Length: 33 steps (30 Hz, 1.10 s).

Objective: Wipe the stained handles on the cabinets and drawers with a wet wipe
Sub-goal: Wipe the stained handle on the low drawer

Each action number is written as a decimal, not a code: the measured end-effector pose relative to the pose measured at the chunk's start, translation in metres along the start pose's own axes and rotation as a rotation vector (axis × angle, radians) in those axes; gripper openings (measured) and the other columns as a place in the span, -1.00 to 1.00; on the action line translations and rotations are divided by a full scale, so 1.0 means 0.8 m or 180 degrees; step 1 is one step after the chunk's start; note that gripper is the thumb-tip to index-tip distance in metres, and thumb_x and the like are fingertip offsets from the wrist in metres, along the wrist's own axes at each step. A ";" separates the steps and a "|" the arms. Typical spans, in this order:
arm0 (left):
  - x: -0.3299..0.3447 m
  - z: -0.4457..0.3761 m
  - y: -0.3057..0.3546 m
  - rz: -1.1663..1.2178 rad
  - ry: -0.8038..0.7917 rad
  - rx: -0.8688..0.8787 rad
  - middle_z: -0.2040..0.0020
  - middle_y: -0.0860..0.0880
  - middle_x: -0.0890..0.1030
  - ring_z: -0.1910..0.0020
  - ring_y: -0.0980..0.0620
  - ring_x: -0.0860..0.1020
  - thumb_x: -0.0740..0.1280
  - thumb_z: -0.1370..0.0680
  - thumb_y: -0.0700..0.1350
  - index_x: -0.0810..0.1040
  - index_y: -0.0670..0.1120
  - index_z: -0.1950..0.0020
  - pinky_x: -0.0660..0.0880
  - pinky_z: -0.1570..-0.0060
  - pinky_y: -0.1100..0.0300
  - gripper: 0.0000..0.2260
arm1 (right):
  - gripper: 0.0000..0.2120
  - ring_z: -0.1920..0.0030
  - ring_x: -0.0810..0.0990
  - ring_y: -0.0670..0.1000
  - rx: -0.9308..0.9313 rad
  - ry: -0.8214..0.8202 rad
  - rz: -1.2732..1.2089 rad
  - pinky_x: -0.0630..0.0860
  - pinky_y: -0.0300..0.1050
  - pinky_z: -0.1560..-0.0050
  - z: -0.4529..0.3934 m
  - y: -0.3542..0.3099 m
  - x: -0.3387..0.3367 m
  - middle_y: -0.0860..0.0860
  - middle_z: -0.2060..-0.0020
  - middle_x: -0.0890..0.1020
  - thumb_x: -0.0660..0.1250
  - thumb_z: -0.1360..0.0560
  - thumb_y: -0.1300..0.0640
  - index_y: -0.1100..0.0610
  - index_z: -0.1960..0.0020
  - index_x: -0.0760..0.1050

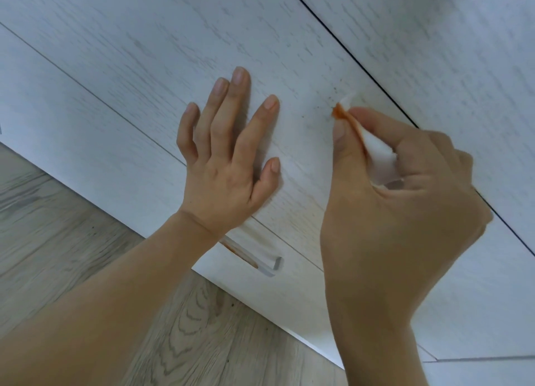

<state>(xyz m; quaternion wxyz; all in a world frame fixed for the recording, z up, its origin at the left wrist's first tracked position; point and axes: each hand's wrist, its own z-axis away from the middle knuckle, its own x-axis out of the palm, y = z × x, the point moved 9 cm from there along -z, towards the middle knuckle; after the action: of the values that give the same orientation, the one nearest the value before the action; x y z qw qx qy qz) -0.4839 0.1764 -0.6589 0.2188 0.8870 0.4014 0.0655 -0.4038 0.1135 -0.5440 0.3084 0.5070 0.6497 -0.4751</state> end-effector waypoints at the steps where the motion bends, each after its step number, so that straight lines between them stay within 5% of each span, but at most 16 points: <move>1: -0.001 -0.001 0.000 0.0002 -0.0020 0.0012 -0.39 -0.17 0.14 -0.42 -0.09 0.10 0.09 -0.52 0.01 0.20 -0.07 -0.40 -0.02 -0.39 0.00 -0.55 | -0.73 -0.17 0.49 -0.02 0.0024 0.0090 0.0041 0.31 0.03 -0.32 -0.001 0.005 -0.002 -0.15 -0.09 0.54 0.24 -0.50 0.00 -0.07 -0.19 0.50; 5: -0.003 -0.002 0.001 -0.0057 -0.0044 0.0109 -0.41 -0.13 0.15 -0.40 -0.13 0.15 0.10 -0.52 0.00 0.21 -0.09 -0.41 0.00 -0.38 0.00 -0.54 | -0.96 -0.01 0.50 -0.05 -0.0237 0.1453 -0.0101 0.41 0.25 -0.11 0.030 0.002 -0.012 -0.17 0.13 0.57 0.38 -0.49 0.02 -0.08 0.06 0.54; 9: -0.003 -0.002 0.001 -0.0124 -0.0039 0.0120 -0.40 -0.16 0.16 -0.40 -0.13 0.15 0.08 -0.53 0.01 0.20 -0.09 -0.41 -0.01 -0.38 0.01 -0.54 | -0.85 0.05 0.45 -0.10 -0.0305 0.2344 -0.0195 0.43 0.31 0.01 0.056 0.009 -0.020 -0.27 0.16 0.49 0.43 -0.44 0.02 -0.15 0.06 0.49; 23: -0.001 -0.001 0.000 -0.0032 -0.0146 0.0121 -0.42 -0.23 0.17 -0.40 -0.17 0.14 0.06 -0.56 0.00 0.19 -0.10 -0.42 -0.02 -0.38 -0.01 -0.56 | -0.87 0.05 0.44 -0.15 -0.0025 0.2809 -0.0198 0.45 0.26 -0.06 0.090 0.065 -0.036 -0.26 0.12 0.42 0.41 -0.47 0.03 -0.08 0.00 0.52; 25: -0.002 -0.001 0.000 -0.0022 -0.0162 0.0125 -0.42 -0.27 0.19 -0.39 -0.18 0.14 0.07 -0.56 0.00 0.19 -0.11 -0.42 -0.02 -0.38 -0.01 -0.56 | -0.88 0.07 0.48 -0.11 0.0091 0.2861 -0.0350 0.48 0.15 -0.08 0.095 0.079 -0.038 -0.24 0.14 0.44 0.41 -0.48 0.04 -0.04 -0.01 0.55; 28: -0.003 0.001 0.000 0.0031 -0.0270 0.0098 -0.38 -0.27 0.16 -0.40 -0.19 0.13 0.08 -0.57 0.00 0.17 -0.10 -0.42 -0.02 -0.38 -0.02 -0.56 | -0.90 0.11 0.50 -0.24 0.0486 0.2858 -0.0711 0.49 -0.26 0.00 0.098 0.112 -0.039 -0.21 0.17 0.48 0.41 -0.48 0.08 -0.04 0.01 0.57; 33: -0.007 -0.002 0.001 0.0090 -0.0330 0.0056 -0.38 -0.26 0.13 -0.40 -0.18 0.13 0.08 -0.58 0.02 0.17 -0.09 -0.41 0.08 -0.31 -0.17 -0.58 | -0.90 0.08 0.59 -0.18 0.0765 0.2871 -0.1300 0.52 -0.29 0.04 0.102 0.132 -0.041 -0.16 0.16 0.61 0.42 -0.46 0.05 -0.07 0.03 0.59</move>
<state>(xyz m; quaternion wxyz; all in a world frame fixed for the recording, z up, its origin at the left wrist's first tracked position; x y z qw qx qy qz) -0.4874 0.1726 -0.6566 0.2306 0.8966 0.3775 0.0190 -0.2999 0.0296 -0.5763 -0.1624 0.5563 0.7448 -0.3308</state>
